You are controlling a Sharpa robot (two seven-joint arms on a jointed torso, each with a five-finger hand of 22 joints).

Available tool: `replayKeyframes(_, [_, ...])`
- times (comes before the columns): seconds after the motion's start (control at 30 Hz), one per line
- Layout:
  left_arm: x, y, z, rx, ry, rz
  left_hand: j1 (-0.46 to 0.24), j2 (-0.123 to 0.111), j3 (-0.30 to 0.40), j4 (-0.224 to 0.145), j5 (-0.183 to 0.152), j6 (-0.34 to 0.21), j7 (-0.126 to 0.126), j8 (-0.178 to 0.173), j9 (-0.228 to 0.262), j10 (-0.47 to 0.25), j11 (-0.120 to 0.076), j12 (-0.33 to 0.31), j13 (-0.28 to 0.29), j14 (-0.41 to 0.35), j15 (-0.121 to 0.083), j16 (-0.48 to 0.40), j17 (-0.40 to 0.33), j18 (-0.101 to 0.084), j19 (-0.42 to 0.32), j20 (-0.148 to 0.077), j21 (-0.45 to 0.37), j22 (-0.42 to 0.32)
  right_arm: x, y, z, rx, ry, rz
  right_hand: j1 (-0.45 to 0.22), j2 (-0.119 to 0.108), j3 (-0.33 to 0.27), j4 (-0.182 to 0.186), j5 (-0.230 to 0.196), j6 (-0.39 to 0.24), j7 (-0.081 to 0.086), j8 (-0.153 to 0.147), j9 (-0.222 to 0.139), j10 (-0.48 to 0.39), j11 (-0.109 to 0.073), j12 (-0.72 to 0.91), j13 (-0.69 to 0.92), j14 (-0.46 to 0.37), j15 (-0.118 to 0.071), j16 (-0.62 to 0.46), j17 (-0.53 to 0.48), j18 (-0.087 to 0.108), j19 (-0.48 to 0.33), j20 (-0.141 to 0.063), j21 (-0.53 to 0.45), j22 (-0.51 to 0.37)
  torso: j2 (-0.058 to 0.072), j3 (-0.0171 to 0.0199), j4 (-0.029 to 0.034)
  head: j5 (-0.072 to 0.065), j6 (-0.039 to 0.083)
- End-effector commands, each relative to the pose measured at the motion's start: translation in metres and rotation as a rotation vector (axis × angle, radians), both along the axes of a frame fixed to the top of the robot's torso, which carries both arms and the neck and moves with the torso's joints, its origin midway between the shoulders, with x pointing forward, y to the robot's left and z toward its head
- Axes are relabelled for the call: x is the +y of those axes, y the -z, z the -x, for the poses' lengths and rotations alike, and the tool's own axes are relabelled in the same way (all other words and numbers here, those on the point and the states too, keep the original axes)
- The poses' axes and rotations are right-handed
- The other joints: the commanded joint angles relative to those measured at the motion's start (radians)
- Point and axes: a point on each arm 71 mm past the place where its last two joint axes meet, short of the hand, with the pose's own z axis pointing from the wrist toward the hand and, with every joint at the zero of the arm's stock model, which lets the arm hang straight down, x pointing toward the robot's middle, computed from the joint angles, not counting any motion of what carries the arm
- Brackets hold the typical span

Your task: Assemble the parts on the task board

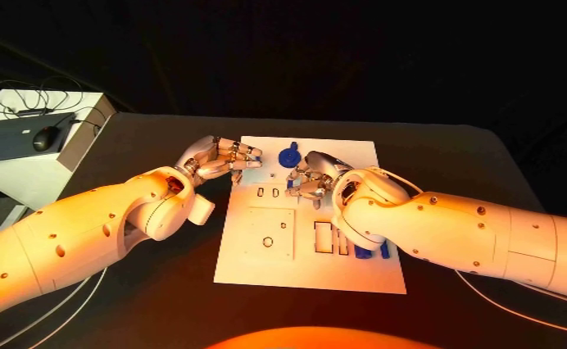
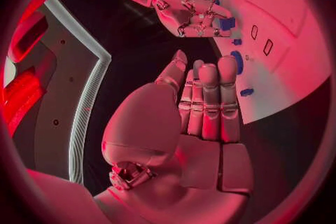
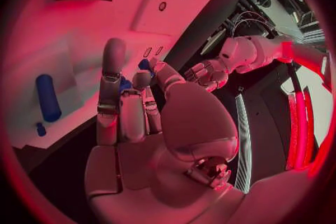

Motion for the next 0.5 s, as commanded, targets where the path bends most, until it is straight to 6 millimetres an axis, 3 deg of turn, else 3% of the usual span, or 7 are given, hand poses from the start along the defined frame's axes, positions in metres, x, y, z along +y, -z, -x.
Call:
replayKeyframes(0.03, [-0.0018, -0.0005, 0.0001, -0.001, 0.006, 0.007, -0.004, 0.008, 0.002, 0.000, -0.001, 0.004, -0.001, -0.004, -0.001, 0.007, 0.000, -0.002, -0.001, 0.008, 0.000, -0.004, 0.000, 0.027, -0.003, -0.002, -0.004, 0.001, 0.0016, -0.0006, -0.0004, -0.049, -0.001, 0.008, 0.001, -0.009, -0.001, -0.004, 0.003, 0.015, 0.020, 0.006, 0.001, 0.002, -0.006, 0.003, 0.000, 0.004, -0.006, 0.000, -0.002, 0.011, 0.040, -0.004, 0.007, -0.002, 0.000, -0.0006, -0.0013, 0.005, -0.003])
replayKeyframes(0.5, [-0.0017, -0.0003, 0.0000, -0.001, 0.006, 0.007, -0.004, 0.008, 0.002, 0.000, -0.001, 0.004, -0.001, -0.004, -0.001, 0.007, 0.000, -0.002, -0.001, 0.008, 0.000, -0.004, 0.000, 0.027, -0.003, -0.002, -0.004, 0.001, 0.0003, 0.0037, 0.0001, -0.056, -0.032, 0.044, 0.002, -0.012, -0.002, -0.006, 0.003, 0.016, 0.020, 0.006, 0.001, 0.004, -0.006, 0.005, 0.002, 0.004, -0.006, 0.001, -0.002, 0.011, 0.040, -0.004, 0.008, -0.002, 0.000, 0.0018, -0.0019, 0.009, -0.009])
